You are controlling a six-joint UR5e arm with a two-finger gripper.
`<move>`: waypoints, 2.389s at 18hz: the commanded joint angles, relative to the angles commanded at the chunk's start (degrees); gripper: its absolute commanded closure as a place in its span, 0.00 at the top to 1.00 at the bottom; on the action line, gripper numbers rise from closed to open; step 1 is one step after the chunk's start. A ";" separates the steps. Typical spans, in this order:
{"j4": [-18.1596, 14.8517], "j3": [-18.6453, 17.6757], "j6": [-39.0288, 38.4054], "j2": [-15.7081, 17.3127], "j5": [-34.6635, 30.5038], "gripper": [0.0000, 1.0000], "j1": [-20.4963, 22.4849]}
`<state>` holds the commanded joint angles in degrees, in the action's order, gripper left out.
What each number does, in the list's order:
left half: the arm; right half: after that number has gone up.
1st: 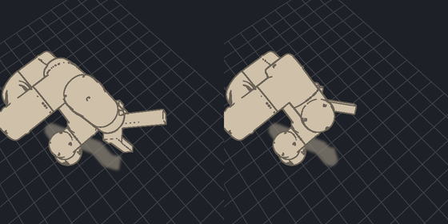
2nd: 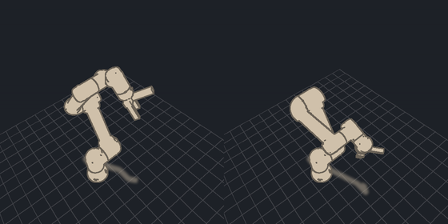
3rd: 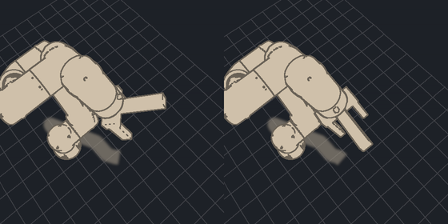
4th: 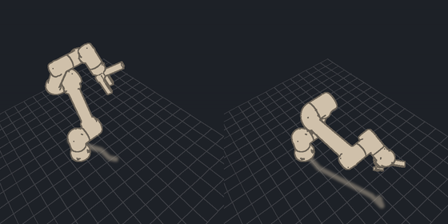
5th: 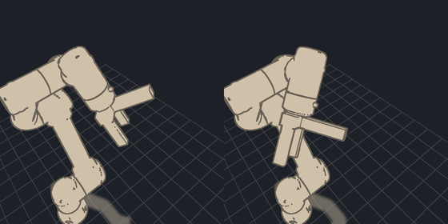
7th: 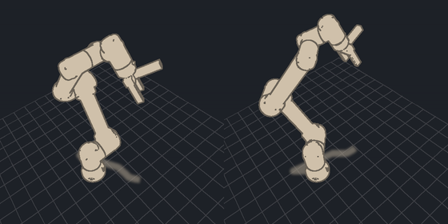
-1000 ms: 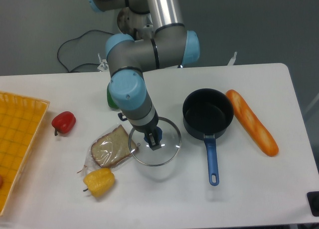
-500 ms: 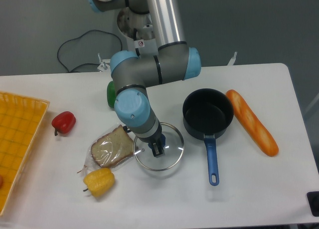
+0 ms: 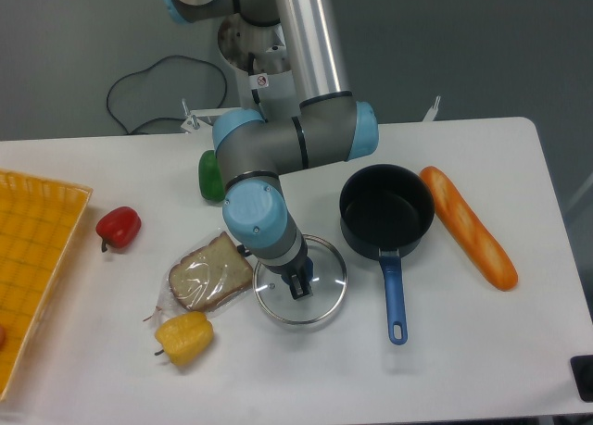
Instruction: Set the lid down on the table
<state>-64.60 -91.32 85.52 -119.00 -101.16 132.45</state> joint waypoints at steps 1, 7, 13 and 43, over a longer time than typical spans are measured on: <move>0.00 0.00 0.00 0.00 0.09 0.36 0.09; 0.35 0.09 0.00 -0.26 0.09 0.36 0.09; 0.26 2.10 0.79 -0.97 0.44 0.36 1.06; 0.35 2.55 0.00 -2.55 0.26 0.41 1.41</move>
<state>-64.25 -88.77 85.52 -121.55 -100.90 133.86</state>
